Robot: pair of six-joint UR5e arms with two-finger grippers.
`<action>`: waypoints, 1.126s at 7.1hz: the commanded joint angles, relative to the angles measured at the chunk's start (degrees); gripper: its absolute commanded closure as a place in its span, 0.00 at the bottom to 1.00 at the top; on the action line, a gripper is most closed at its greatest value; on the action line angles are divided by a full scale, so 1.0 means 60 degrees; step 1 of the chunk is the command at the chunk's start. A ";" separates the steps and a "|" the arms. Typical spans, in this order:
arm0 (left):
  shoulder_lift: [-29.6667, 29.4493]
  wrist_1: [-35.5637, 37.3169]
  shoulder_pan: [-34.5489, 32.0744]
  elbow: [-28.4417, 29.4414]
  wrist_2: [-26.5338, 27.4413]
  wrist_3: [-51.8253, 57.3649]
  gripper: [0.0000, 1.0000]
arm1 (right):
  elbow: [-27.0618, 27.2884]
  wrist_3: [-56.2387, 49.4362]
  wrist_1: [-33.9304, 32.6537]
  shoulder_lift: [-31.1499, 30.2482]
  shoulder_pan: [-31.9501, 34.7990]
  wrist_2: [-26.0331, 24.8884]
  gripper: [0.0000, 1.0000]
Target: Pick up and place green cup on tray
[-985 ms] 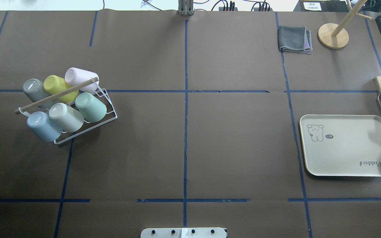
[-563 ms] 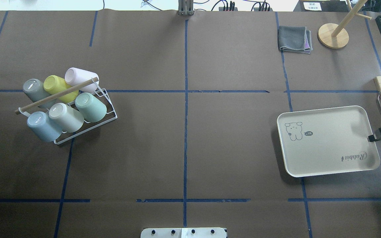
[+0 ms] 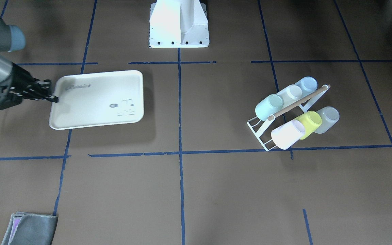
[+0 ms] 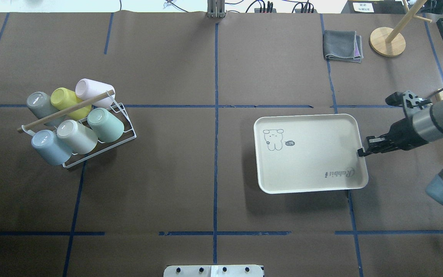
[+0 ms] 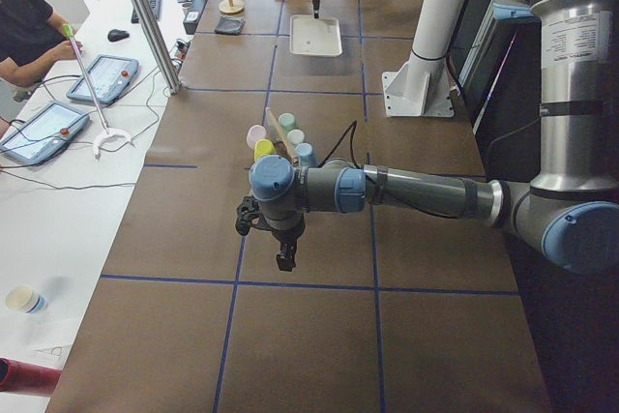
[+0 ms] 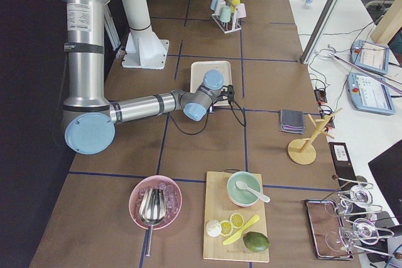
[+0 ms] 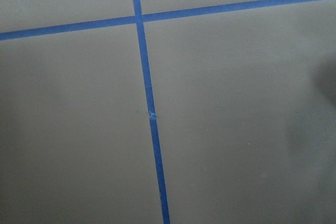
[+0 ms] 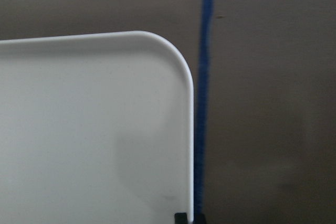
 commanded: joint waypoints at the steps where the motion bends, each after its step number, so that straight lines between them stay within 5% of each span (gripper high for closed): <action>1: 0.0000 -0.0012 0.0000 0.0003 -0.0148 0.0000 0.00 | -0.0035 0.1447 -0.1191 0.1669 -0.1244 -0.0944 1.00; 3: 0.0000 -0.0012 0.0000 0.0090 -0.0133 0.0000 0.00 | -0.0094 0.2049 -0.2530 0.3049 -0.2064 -0.1791 1.00; 8: 0.0000 -0.0012 0.0000 0.0076 -0.0133 0.0015 0.00 | -0.0605 0.2051 -0.2607 0.3595 -0.2771 -0.2513 1.00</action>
